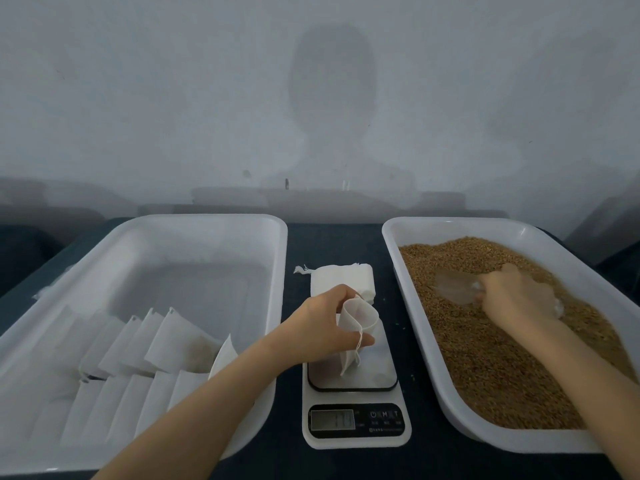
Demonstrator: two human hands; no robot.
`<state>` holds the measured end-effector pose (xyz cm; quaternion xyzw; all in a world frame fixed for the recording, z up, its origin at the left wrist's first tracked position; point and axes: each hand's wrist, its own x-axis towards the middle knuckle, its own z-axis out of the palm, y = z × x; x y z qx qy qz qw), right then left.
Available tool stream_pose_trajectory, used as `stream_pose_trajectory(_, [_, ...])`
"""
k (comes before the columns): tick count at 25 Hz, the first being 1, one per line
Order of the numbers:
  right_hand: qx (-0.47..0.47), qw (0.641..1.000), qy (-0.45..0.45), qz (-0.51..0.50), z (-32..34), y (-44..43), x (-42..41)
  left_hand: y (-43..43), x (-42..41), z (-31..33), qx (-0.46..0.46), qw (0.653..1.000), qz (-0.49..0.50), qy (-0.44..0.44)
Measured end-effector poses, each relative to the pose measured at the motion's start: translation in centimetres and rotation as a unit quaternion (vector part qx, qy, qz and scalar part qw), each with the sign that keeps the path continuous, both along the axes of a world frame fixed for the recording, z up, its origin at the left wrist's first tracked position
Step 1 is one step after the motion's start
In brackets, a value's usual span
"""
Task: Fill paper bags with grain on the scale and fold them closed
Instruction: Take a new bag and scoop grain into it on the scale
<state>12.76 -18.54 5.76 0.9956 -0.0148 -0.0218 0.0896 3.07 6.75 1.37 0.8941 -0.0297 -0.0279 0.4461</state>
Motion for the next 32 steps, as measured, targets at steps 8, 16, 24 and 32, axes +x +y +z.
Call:
stream_pose_trajectory(8, [0.140, 0.990, -0.014, -0.007, -0.4, -1.4, 1.0, 0.0, 0.2, 0.0, 0.002, 1.000, -0.003, 0.002])
stream_pose_trajectory(16, [0.269, 0.963, -0.009, 0.025, -0.7, -4.7, 1.4, 0.0, 0.2, -0.1, -0.002, 1.000, -0.004, 0.009])
stream_pose_trajectory(24, [0.267, 0.961, -0.010, 0.067, -0.8, -6.9, 0.7, 0.1, 0.4, -0.2, -0.002, 1.000, -0.011, 0.007])
stream_pose_trajectory(32, [0.301, 0.935, -0.037, 0.181, 2.7, -6.1, -2.5, 0.1, 0.4, -0.4, -0.004, 1.000, -0.016, 0.005])
